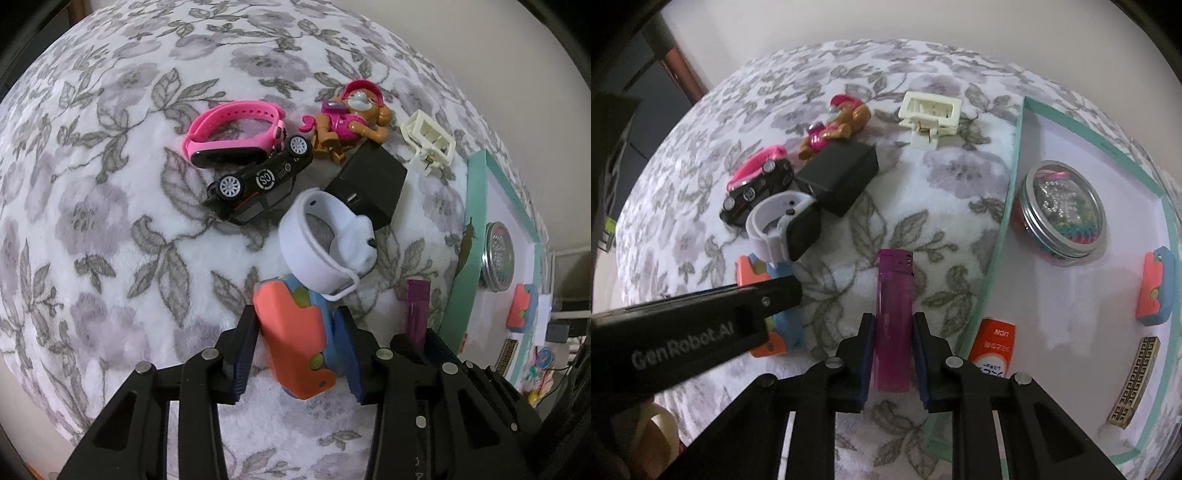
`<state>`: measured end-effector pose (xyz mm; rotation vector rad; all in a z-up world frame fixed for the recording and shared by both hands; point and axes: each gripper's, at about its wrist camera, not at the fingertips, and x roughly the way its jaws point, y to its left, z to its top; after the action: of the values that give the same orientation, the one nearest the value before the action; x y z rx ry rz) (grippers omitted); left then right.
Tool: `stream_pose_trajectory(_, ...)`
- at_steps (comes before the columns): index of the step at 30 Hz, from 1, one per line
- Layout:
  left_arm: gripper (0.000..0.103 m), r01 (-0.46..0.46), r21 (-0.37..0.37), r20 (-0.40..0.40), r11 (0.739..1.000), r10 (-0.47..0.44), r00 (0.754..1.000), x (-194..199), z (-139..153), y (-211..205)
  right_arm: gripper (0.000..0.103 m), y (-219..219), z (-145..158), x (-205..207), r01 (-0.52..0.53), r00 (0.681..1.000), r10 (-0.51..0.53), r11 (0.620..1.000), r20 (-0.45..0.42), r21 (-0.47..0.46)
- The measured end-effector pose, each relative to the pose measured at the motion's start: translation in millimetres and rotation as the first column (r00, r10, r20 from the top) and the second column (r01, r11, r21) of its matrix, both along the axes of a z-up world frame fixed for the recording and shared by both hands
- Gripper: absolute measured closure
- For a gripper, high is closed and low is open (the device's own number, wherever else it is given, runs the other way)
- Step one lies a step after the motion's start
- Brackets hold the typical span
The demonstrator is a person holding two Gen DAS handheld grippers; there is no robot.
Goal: Organize rigid objects
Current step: 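Carry the orange-blue toy and purple lighter over the tray with both grippers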
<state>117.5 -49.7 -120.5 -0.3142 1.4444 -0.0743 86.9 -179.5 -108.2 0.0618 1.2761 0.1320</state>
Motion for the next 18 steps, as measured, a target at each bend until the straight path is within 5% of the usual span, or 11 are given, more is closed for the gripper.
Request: stream_pose_trajectory(18, 0.065, 0.008, -0.041, 0.103, 0.999, -0.003, 0.995, -3, 42, 12, 0.082, -5, 20, -1, 0.035, 0.997, -0.036, 0.999, 0.066, 0.020)
